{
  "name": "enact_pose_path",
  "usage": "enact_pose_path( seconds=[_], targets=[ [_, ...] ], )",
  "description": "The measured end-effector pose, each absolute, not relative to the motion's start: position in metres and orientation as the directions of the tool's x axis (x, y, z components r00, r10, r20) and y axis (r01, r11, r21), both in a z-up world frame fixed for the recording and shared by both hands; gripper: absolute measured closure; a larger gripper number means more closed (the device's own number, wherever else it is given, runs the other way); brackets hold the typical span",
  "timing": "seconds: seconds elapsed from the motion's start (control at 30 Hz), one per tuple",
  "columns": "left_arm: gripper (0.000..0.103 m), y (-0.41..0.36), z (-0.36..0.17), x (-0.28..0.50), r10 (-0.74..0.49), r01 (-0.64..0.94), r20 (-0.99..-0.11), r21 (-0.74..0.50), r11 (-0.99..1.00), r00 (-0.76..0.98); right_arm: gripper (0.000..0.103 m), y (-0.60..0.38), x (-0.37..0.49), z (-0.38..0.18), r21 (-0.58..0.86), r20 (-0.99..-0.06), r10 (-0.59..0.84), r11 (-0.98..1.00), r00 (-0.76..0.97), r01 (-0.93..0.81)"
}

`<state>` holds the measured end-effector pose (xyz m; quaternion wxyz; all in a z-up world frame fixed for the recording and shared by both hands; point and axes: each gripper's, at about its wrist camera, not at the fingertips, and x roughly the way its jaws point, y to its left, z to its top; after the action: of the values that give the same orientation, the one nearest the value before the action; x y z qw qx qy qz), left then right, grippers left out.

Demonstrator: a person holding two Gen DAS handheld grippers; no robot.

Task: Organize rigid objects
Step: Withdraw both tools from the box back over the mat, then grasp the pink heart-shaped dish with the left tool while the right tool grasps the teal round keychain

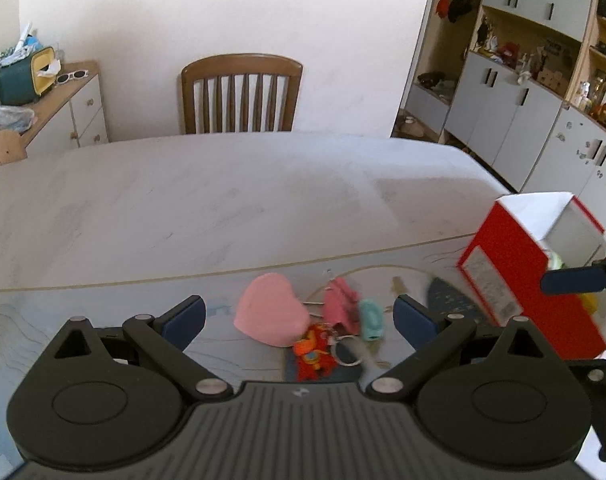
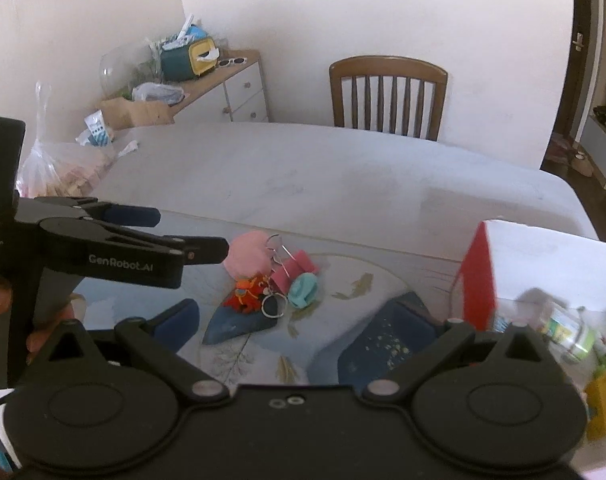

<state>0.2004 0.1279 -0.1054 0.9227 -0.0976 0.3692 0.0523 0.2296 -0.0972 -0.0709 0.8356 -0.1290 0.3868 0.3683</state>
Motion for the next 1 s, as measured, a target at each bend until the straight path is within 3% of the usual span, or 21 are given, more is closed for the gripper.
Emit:
enact_pose_path(
  seconds=[0.43,0.8,1.0],
  targets=[
    [0.002,0.161,-0.157,0.232,0.017,-0.191,-0.742,-0.151,0.97,0.67,0.015,-0.053,0.259,-0.117,0.013,-0.799,0.447,0.68,0.401,-0.733],
    [0.003,0.156,-0.179,0.255,0.034,-0.202,-0.755,-0.131,0.971,0.654,0.041,-0.039,0.282,-0.138,0.029,-0.824,0.426,0.69,0.374,-0.724],
    [0.003,0.153,-0.184,0.258,0.064,-0.239,-0.752,-0.127,0.963,0.656,0.049,-0.036,0.288,-0.145,0.045,-0.827,0.428,0.698,0.365,-0.715]
  ],
)
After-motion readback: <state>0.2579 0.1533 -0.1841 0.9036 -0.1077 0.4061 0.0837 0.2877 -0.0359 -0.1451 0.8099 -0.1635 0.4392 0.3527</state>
